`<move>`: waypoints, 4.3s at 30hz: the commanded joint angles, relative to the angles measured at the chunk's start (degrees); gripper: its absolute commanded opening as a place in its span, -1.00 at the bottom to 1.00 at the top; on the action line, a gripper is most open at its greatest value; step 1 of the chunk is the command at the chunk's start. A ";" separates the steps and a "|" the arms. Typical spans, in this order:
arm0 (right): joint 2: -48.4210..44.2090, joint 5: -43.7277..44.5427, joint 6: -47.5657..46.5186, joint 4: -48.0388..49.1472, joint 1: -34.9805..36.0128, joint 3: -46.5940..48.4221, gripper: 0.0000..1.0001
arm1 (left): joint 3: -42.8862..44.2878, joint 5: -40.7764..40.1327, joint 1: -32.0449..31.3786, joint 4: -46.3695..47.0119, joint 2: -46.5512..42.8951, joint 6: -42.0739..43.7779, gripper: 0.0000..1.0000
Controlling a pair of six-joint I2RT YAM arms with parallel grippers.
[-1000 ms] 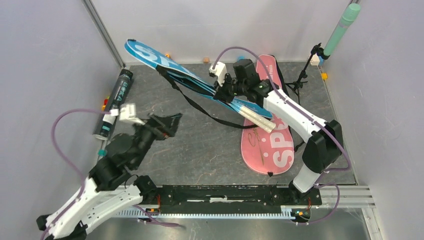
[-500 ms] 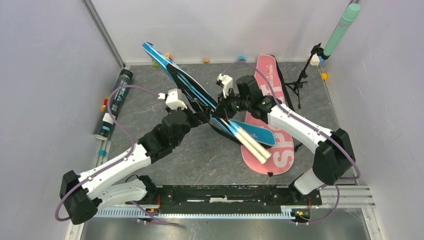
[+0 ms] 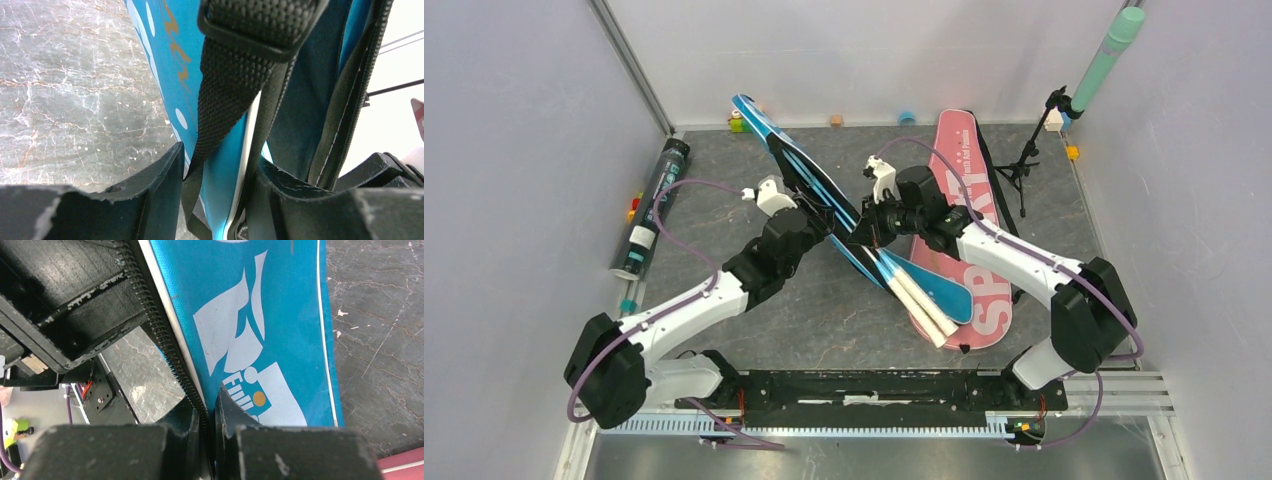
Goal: Pack up the badminton gear
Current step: Adjust the racket in the racket bag.
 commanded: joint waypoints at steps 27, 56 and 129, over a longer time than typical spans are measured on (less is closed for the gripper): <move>9.94 30.82 -14.30 -7.53 -3.39 23.40 -1.00 | 16.27 25.58 9.28 -26.19 8.11 14.73 -0.83; 0.08 25.40 -4.34 1.75 -4.31 11.05 -1.00 | 7.19 38.19 8.76 -9.98 12.68 6.27 -0.96; -27.73 2.01 -8.87 -24.86 -6.99 -17.18 -1.00 | 18.21 31.13 5.66 -25.84 15.47 18.54 -0.96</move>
